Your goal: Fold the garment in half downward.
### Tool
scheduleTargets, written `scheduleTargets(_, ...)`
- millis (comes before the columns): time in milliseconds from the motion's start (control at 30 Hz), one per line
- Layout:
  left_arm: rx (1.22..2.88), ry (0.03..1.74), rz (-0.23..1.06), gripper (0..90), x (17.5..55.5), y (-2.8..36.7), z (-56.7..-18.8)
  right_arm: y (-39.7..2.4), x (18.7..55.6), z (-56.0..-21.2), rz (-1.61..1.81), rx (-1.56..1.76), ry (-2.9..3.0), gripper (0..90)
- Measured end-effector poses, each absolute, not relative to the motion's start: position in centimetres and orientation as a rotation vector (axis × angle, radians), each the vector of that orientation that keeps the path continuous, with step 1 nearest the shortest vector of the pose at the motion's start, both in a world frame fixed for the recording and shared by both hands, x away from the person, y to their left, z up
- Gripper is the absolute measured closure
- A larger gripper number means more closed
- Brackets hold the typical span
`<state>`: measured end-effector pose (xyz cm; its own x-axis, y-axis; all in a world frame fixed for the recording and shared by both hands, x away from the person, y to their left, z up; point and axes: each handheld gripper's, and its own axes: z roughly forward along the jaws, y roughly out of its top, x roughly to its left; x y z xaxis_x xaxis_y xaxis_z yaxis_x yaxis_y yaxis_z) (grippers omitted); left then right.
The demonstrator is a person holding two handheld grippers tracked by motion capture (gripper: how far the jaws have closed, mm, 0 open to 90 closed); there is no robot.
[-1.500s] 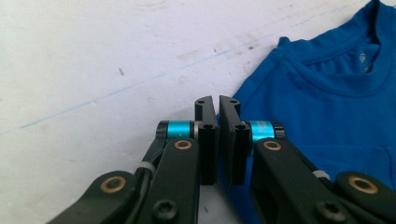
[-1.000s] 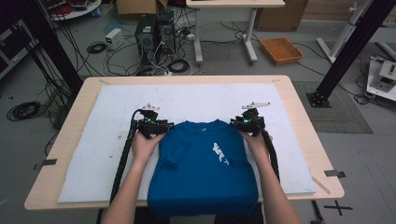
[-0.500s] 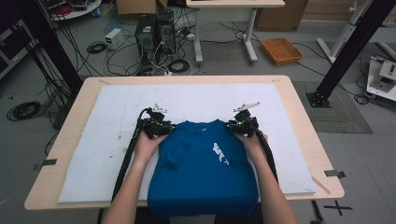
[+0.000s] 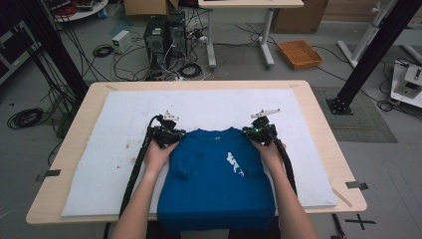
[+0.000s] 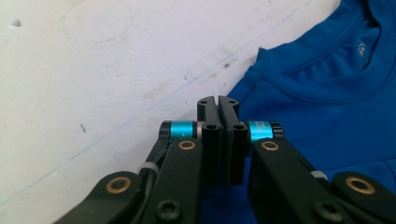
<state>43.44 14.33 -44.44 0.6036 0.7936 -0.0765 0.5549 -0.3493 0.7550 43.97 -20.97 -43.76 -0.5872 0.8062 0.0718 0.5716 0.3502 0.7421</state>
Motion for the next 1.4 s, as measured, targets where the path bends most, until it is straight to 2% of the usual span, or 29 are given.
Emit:
scheduleTargets(333, 1.974, 1.084, 0.385, 88.3, 44.1, 15.1, -43.6, -21.0, 44.6, -43.1, 1.146, 1.234, 2.266, 89.3)
scheduleTargets(567, 1.931, 1.028, 0.396, 88.3, 43.2, 15.5, -41.5, -21.9, 43.8, -41.7, 1.222, 1.237, 2.220, 89.3)
scheduleTargets(867, 1.933, 0.894, 0.433, 88.2, 39.1, 15.4, -38.7, -22.5, 39.3, -39.0, 1.347, 1.139, 2.183, 89.3)
scheduleTargets(1400, 1.944, 0.799, 0.375, 88.2, 31.5, 16.7, -39.6, -23.6, 30.6, -38.7, 1.404, 1.021, 2.187, 89.2)
